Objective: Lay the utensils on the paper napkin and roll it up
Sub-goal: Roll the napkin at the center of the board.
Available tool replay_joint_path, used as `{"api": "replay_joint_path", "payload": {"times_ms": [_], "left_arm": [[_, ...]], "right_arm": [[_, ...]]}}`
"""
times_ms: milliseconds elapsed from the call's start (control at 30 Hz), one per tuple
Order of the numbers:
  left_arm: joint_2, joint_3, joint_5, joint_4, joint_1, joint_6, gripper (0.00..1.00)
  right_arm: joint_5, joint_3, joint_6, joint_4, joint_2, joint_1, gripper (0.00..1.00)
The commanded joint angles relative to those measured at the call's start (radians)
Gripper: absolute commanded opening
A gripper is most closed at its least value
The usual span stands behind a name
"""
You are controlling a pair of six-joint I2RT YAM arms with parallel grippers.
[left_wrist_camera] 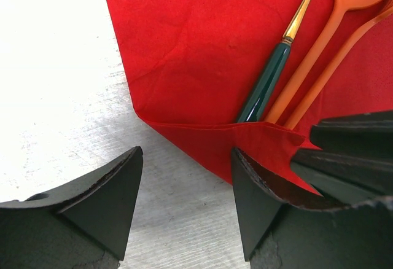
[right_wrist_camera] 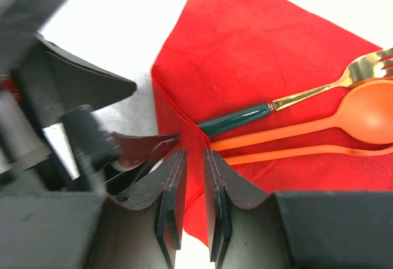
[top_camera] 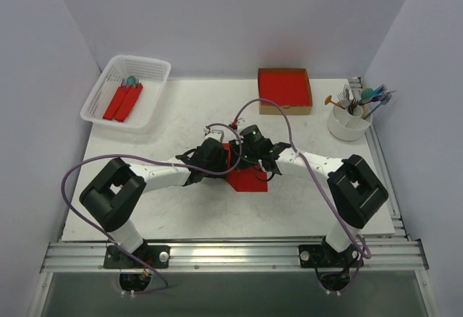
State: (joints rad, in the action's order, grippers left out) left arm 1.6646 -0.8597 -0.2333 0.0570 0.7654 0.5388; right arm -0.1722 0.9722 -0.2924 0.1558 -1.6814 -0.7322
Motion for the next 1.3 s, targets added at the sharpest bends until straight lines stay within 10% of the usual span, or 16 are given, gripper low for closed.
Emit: {"api": "replay_joint_path", "payload": {"times_ms": [0, 1267], "left_arm": [[0.015, -0.022, -0.02, 0.032, 0.006, 0.004, 0.68], [-0.1, 0.023, -0.018, -0.005, 0.008, -0.002, 0.55]], "right_arm": [[-0.023, 0.005, -0.013, 0.005, 0.057, 0.014, 0.19], [-0.131, -0.07, -0.028, 0.116, -0.095, 0.063, 0.03]]}}
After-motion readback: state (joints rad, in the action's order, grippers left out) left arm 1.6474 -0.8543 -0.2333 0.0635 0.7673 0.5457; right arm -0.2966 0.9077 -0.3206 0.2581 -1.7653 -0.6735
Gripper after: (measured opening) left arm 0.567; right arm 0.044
